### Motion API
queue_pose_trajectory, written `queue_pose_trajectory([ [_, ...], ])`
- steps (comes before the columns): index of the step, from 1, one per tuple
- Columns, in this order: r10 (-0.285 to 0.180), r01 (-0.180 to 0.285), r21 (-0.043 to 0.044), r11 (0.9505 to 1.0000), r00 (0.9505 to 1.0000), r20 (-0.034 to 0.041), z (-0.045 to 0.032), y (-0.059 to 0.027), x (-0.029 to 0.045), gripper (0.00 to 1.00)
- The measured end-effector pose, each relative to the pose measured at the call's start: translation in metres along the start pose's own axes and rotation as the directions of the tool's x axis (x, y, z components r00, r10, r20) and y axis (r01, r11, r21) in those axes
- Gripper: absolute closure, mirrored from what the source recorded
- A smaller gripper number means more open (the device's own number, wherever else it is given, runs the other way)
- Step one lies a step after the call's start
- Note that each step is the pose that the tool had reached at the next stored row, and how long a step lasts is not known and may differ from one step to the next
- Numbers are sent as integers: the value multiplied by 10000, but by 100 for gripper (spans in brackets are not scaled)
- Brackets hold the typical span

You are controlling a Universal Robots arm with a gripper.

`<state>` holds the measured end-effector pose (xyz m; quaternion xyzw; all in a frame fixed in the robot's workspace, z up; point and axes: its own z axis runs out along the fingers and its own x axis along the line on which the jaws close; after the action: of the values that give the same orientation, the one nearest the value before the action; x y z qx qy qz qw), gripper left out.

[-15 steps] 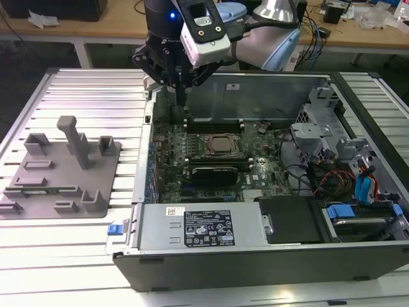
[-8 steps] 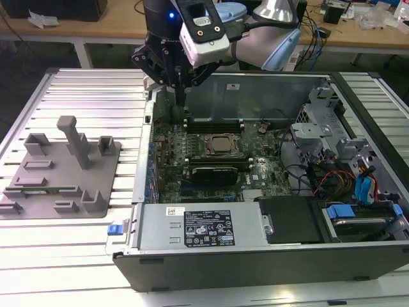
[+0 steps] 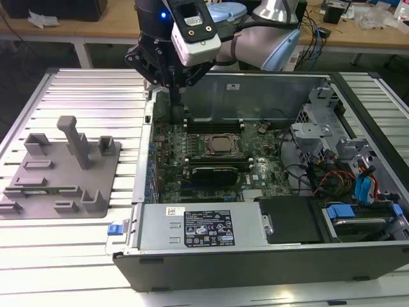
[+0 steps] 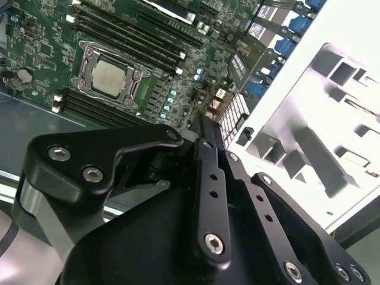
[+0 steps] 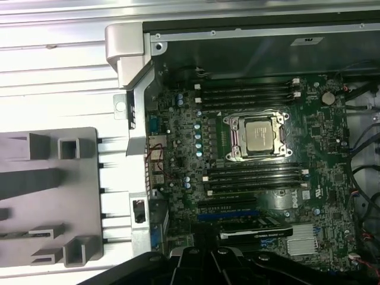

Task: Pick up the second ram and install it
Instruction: 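Reach for the second ram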

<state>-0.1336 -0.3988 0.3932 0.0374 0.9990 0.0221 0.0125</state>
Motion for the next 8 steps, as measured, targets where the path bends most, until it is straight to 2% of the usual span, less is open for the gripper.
queue_pose_trajectory([
  [4, 0, 0, 1, 10000, 10000, 0, -1, -2, 23, 92],
  [8, 0, 0, 1, 10000, 10000, 0, -3, -6, 119, 92],
])
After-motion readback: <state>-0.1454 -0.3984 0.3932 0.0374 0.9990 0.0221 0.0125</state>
